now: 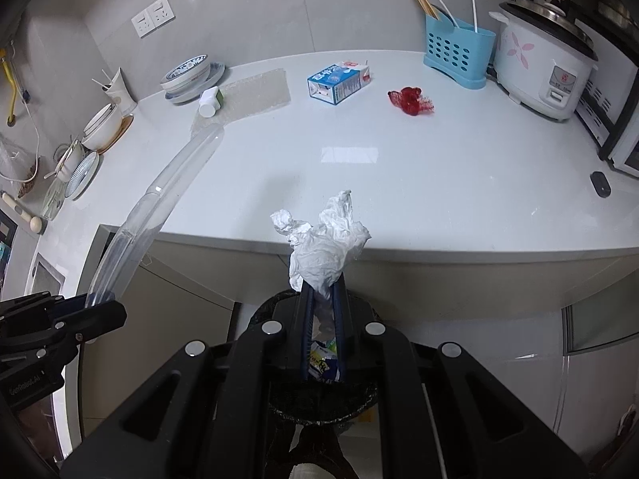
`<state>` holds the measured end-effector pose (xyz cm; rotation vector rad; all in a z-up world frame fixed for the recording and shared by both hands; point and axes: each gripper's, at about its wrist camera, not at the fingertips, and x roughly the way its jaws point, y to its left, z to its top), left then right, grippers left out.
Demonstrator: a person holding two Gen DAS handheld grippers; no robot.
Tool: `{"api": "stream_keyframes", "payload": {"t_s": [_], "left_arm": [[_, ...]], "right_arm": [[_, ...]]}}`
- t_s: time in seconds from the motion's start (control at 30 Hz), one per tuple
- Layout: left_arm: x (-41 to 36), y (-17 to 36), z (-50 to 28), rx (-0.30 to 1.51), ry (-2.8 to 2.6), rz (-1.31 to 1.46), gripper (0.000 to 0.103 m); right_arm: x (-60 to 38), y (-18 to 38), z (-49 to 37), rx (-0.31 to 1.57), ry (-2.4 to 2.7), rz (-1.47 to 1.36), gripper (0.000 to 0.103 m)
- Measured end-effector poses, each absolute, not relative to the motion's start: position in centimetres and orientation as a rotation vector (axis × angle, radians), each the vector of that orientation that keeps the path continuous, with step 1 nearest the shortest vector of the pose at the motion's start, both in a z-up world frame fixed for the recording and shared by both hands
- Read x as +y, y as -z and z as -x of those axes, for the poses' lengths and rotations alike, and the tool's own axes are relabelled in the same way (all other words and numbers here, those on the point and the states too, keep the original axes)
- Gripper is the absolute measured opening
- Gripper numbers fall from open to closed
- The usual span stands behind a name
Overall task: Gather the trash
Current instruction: 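Carry the tissue and clear tube down over the black trash bin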
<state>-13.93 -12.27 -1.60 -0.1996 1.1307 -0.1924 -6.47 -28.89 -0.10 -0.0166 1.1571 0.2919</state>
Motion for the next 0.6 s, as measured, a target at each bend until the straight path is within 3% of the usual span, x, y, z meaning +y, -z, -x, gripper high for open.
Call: {"api": "stream_keyframes", "payload": {"t_s": [0.6], "left_arm": [[-12.8,6.1,17.0,1.229,0.181,0.190,0.022]], "right_arm": [[-29.6,4.1,11.2,1.243,-0.287,0.021,0.009]]}}
